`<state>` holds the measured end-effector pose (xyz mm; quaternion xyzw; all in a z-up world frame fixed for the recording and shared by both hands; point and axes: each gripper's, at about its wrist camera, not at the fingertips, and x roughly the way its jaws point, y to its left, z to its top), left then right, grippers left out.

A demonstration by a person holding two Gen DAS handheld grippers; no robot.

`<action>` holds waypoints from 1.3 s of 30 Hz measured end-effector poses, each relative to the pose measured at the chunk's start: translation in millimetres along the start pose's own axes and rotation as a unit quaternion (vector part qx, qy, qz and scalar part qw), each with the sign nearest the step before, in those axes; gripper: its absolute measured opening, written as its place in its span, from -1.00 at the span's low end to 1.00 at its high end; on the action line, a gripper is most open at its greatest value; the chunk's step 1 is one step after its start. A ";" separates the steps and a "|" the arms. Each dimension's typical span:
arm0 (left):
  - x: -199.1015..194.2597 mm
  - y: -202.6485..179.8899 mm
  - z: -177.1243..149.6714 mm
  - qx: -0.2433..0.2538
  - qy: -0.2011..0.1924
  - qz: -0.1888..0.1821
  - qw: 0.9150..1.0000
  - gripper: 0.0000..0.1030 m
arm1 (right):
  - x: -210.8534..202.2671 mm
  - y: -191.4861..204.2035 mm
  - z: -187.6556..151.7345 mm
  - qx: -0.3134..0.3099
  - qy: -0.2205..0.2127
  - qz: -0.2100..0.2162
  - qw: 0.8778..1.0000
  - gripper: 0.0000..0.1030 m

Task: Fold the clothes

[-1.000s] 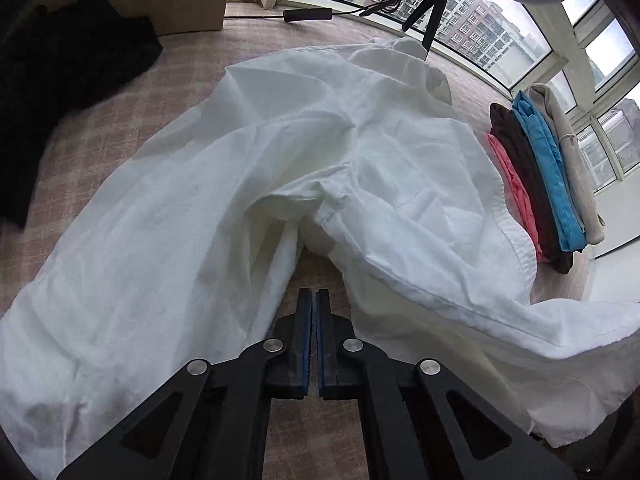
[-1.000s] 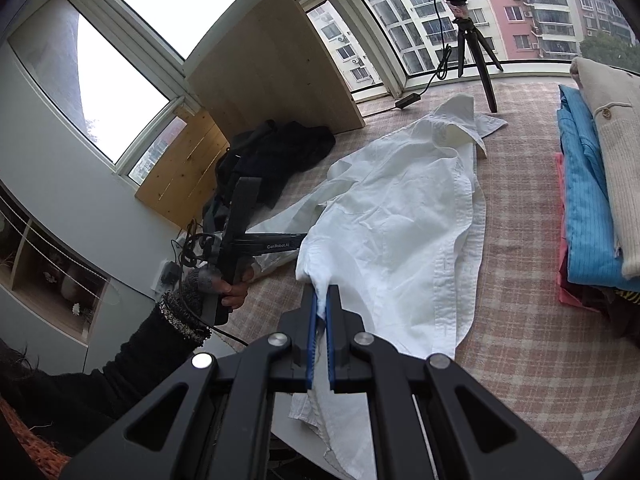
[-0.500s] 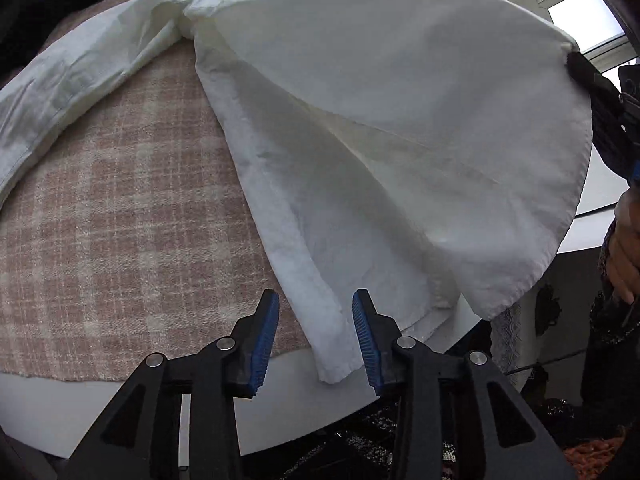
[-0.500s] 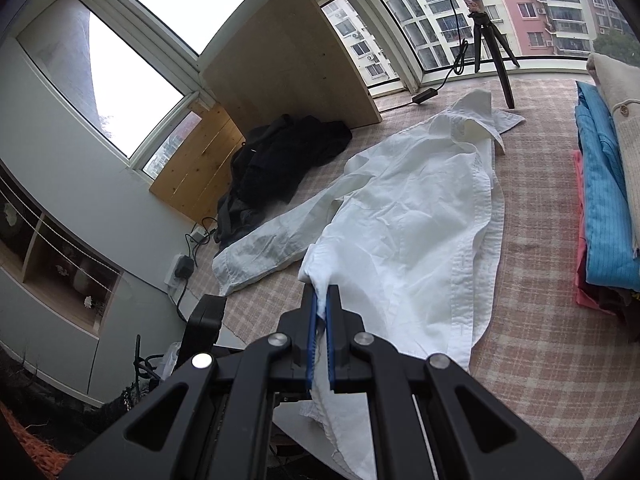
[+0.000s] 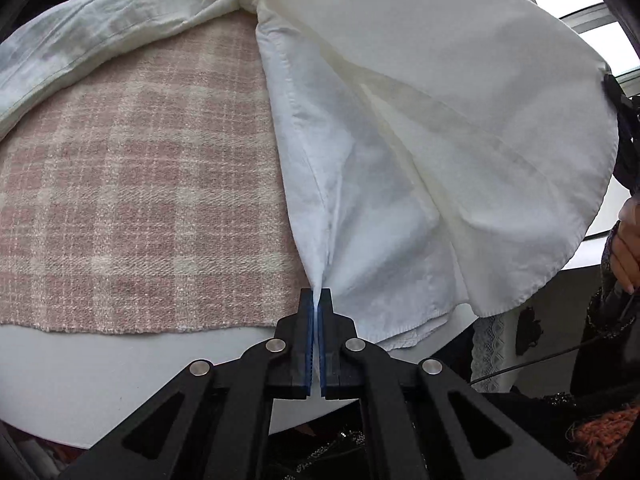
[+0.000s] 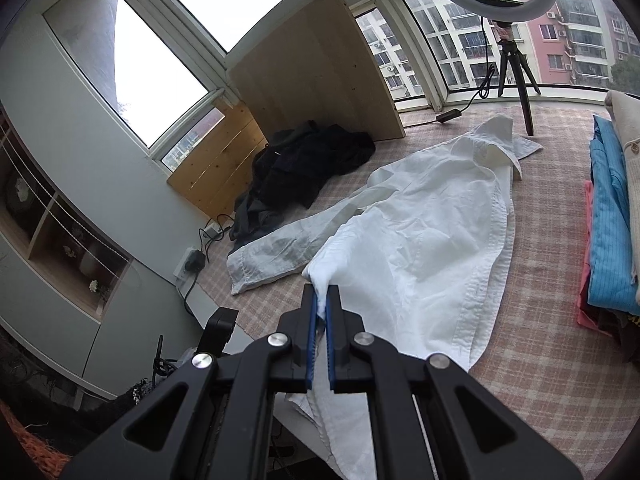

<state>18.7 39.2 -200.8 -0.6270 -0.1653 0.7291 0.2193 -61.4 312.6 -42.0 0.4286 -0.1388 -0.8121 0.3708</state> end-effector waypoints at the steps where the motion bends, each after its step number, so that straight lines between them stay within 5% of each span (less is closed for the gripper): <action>1: 2.2 2.9 -2.1 -0.001 0.002 0.003 1.000 -0.97 | 4.0 1.0 -0.5 0.000 0.005 0.003 1.000 -0.92; 7: -3.9 12.6 0.6 -0.008 -0.003 0.021 1.000 -0.93 | 23.8 12.7 -4.1 -0.016 0.032 0.017 0.999 -0.92; 10: -13.8 14.5 2.4 -0.006 0.000 0.052 0.999 -0.88 | 55.2 16.8 -19.6 0.011 0.115 0.085 0.990 -0.85; 13: -35.1 18.2 3.4 -0.011 -0.017 0.060 0.998 -0.84 | 77.1 25.3 -49.6 0.014 0.201 0.109 0.973 -0.74; 16: -49.9 18.9 8.8 -0.014 -0.030 0.020 0.999 -0.60 | 55.3 -1.9 -61.4 0.047 0.181 0.101 0.977 -0.66; 19: -55.8 16.7 15.3 -0.023 -0.033 -0.027 0.999 -0.57 | 25.4 -59.2 -55.4 0.113 0.126 0.038 0.985 -0.49; 22: -48.2 6.2 9.4 -0.029 -0.028 -0.080 0.996 -0.21 | 15.0 -107.1 -48.2 0.152 0.092 -0.014 0.984 -0.49; 27: -43.5 -3.6 1.8 -0.039 -0.028 -0.073 0.996 -0.21 | 49.1 -145.3 -29.4 0.146 0.099 -0.056 0.983 -0.49; 33: -52.7 -5.3 -1.8 -0.044 -0.039 -0.066 0.996 0.14 | 104.8 -152.0 -17.5 0.100 0.142 -0.084 0.981 -0.49; 36: -39.3 -12.5 2.9 -0.013 -0.030 -0.001 0.999 0.15 | 109.0 -148.9 -15.0 0.081 0.148 -0.090 0.982 -0.49; 37: -33.1 -12.6 4.1 -0.005 -0.026 0.030 0.999 0.08 | 108.5 -149.0 -12.9 0.077 0.146 -0.088 0.982 -0.49; 39: -23.1 -4.4 5.0 -0.012 -0.014 0.039 0.999 -0.44 | 110.7 -152.9 -6.2 0.076 0.149 -0.079 0.983 -0.48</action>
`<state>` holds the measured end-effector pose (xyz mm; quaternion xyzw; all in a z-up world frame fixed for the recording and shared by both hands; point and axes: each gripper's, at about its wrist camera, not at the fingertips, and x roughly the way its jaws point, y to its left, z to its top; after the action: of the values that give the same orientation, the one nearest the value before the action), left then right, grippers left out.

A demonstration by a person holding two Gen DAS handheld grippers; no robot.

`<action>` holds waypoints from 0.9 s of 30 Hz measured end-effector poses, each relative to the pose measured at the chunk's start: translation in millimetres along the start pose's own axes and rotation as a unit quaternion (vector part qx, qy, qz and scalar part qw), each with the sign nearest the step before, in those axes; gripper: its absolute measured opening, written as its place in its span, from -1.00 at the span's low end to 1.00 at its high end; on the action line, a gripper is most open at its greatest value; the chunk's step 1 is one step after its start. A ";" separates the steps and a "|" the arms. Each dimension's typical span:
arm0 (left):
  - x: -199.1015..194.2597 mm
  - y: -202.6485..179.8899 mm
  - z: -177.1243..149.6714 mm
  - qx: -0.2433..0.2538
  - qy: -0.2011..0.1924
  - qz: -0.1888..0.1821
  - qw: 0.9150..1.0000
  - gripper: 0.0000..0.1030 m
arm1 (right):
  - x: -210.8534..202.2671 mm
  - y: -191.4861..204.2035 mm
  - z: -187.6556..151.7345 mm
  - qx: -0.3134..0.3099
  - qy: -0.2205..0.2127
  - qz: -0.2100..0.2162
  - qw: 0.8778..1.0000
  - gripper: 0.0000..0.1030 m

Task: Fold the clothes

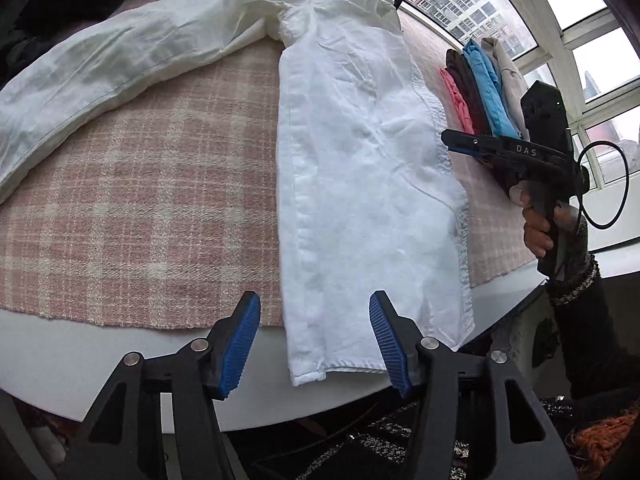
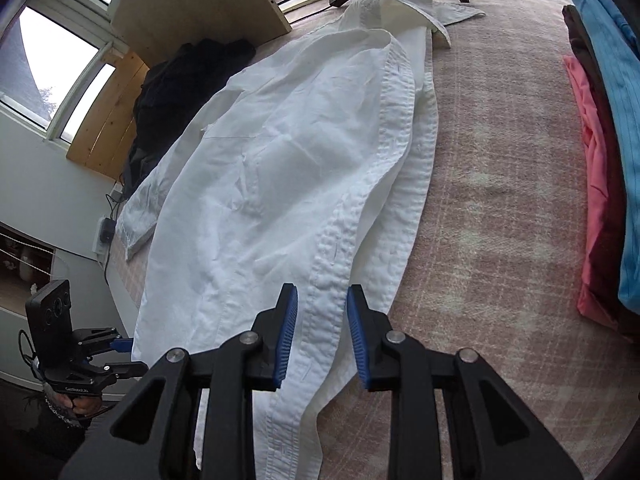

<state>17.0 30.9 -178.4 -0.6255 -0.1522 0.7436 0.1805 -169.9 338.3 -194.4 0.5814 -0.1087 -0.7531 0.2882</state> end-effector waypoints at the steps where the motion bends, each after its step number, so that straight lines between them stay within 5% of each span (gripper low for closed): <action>1: 4.2 5.4 0.1 -0.010 0.008 -0.006 1.000 -0.86 | 0.5 -1.3 3.8 -0.001 0.002 0.004 1.000 -0.47; 4: 0.3 12.5 -1.2 -0.017 0.008 -0.018 1.000 -0.96 | 10.5 -1.0 10.9 -0.008 0.017 -0.006 1.000 -0.48; 6: -11.3 11.1 -1.4 -0.007 0.000 -0.015 1.000 -0.96 | 7.1 7.4 11.5 -0.026 0.015 -0.004 1.000 -0.82; 10: -20.4 22.4 1.9 -0.021 -0.004 0.007 1.000 -0.96 | -12.3 19.6 11.2 -0.046 0.000 0.009 0.999 -0.80; 12: -16.5 26.9 2.9 -0.027 0.005 0.015 1.000 -0.96 | -17.7 19.7 1.4 -0.042 0.008 0.023 0.999 -0.27; 14: -11.6 27.1 2.5 -0.026 0.014 0.016 0.999 -0.96 | -19.5 19.8 -15.5 -0.039 0.012 0.036 0.999 -0.08; 20: 2.5 22.0 -0.8 -0.015 0.042 0.027 0.999 -0.96 | -5.2 27.6 -78.5 -0.041 0.035 0.038 0.998 -0.14; 23: 5.7 21.7 -1.4 -0.007 0.050 0.039 0.998 -0.95 | -10.0 23.9 -91.3 -0.015 0.033 0.074 0.997 -0.61; 27: 8.0 21.8 -2.5 0.006 0.057 0.059 0.997 -0.87 | -31.9 16.4 -94.3 0.017 0.007 0.116 0.993 -0.46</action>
<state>16.5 15.2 -195.7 -0.6738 -0.0998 0.7170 0.1484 -71.4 359.1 -188.7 0.5744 -0.1862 -0.7087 0.3649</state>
